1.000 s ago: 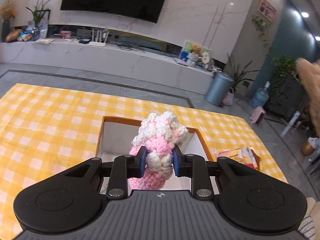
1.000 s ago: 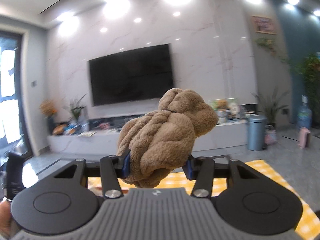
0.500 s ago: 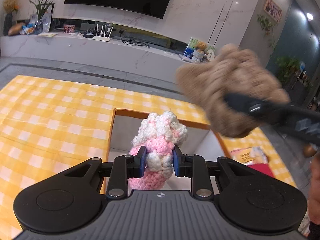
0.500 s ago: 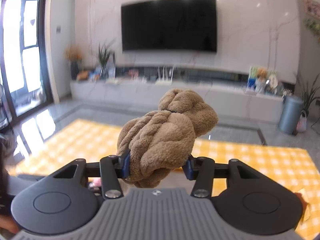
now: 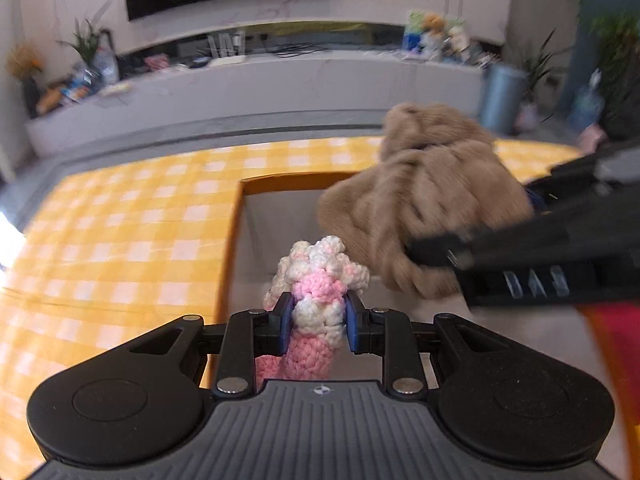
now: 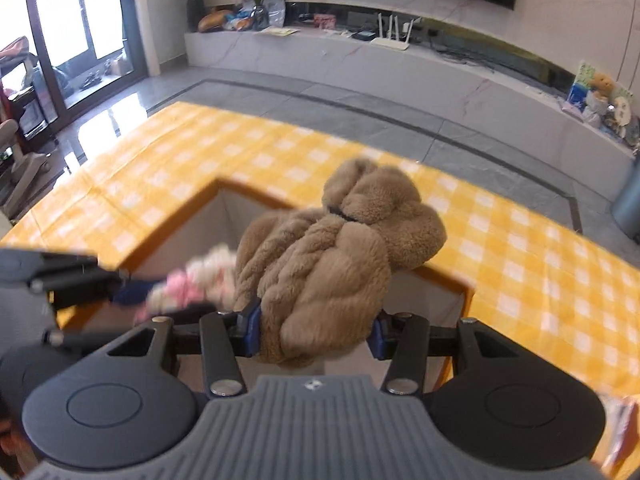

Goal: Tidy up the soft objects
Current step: 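Carry the brown towel and pink crocheted item with both grippers over the white box, then open the right gripper to drop the brown towel while the left gripper releases the pink item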

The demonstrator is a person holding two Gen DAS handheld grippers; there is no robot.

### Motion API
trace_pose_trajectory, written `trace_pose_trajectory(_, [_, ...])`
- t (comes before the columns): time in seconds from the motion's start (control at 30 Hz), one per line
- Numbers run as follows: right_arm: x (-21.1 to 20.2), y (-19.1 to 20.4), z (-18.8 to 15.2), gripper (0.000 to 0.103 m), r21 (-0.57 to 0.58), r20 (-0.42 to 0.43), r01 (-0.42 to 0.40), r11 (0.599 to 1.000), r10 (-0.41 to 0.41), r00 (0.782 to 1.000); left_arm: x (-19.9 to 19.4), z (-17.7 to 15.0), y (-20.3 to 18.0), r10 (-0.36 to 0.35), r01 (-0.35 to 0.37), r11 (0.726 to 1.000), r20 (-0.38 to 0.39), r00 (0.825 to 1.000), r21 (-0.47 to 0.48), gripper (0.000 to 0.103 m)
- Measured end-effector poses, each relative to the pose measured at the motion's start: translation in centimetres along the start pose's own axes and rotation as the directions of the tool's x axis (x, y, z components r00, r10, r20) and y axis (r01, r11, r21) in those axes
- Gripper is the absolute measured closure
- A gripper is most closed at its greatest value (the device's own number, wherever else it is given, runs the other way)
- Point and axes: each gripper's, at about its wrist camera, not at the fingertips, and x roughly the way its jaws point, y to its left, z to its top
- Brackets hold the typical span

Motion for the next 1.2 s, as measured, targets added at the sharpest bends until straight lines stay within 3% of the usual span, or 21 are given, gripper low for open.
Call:
trace_pose_trajectory(0.13, [1.1,-0.1,-0.6,0.057,0.013,-0.012,0.007,1.0,-0.007,1.0,0.6,-0.1,-0.8,0.047,-0.047,0.998,-0.004,0.999,0.041,0.07])
trace_pose_trajectory(0.2, [1.2,-0.6,-0.8,0.058,0.01,-0.006,-0.002,1.0,0.002,1.0,0.3,-0.1,-0.9,0.076,-0.077,0.996,0.017,0.997,0.045,0.056])
trace_pose_trajectory(0.23, [0.9,-0.8,-0.9,0.058,0.015,0.0,-0.008,1.0,0.008,1.0,0.0,-0.1,-0.9,0.09,-0.092,0.995,0.026,0.996,0.048,0.055])
trace_pose_trajectory(0.33, [0.5,-1.4,-1.2,0.057,0.043,0.011,-0.021,0.999,0.02,1.0,-1.4,-0.2,-1.2,0.086,-0.09,0.995,0.078,0.993,0.054,0.029])
trace_pose_trajectory(0.37, [0.5,-1.4,-1.3,0.058,0.042,0.011,-0.017,0.999,0.017,1.0,-2.0,-0.2,-1.3,0.101,-0.106,0.993,0.099,0.99,0.056,0.027])
trace_pose_trajectory(0.43, [0.3,-1.6,-1.6,0.058,0.047,0.013,-0.009,0.999,0.009,1.0,-3.4,-0.3,-1.3,0.101,-0.113,0.992,0.167,0.981,0.06,0.021])
trace_pose_trajectory(0.47, [0.1,-1.7,-1.7,0.058,0.051,0.015,-0.01,0.999,0.009,1.0,-4.2,-0.4,-1.2,0.105,-0.119,0.992,0.212,0.972,0.052,0.007])
trace_pose_trajectory(0.5, [0.1,-1.7,-1.6,0.058,0.053,0.016,-0.012,0.999,0.011,1.0,-5.0,-0.5,-1.0,0.109,-0.123,0.991,0.252,0.962,0.042,0.004])
trace_pose_trajectory(0.67, [0.5,-0.6,-1.6,0.058,0.033,0.007,-0.04,0.999,0.04,0.999,-6.1,0.5,0.4,0.115,-0.104,0.993,0.293,0.949,-0.051,0.004])
trace_pose_trajectory(0.77, [1.9,0.8,-1.7,0.058,-0.002,-0.036,-0.081,0.997,0.081,0.996,-5.4,0.7,1.2,0.157,-0.127,0.984,0.263,0.952,-0.125,0.004])
trace_pose_trajectory(0.9, [4.4,1.8,-1.7,0.058,-0.016,-0.099,-0.049,0.999,0.048,0.994,-4.8,0.5,2.3,0.159,-0.127,0.981,0.227,0.961,-0.147,0.004])
trace_pose_trajectory(1.03, [4.2,1.0,-1.5,0.057,0.017,-0.071,-0.083,0.996,0.084,0.994,-4.7,0.6,3.1,0.167,-0.125,0.971,0.208,0.964,-0.201,0.004])
trace_pose_trajectory(1.13, [4.5,1.2,-1.5,0.046,0.013,-0.088,-0.079,0.997,0.08,0.993,-4.7,0.4,3.5,0.145,-0.1,0.969,0.194,0.97,-0.225,0.004])
trace_pose_trajectory(1.2, [4.0,1.5,-1.6,0.03,-0.015,-0.073,-0.093,0.996,0.092,0.993,-4.7,0.1,3.8,0.143,-0.099,0.97,0.193,0.971,-0.223,0.004])
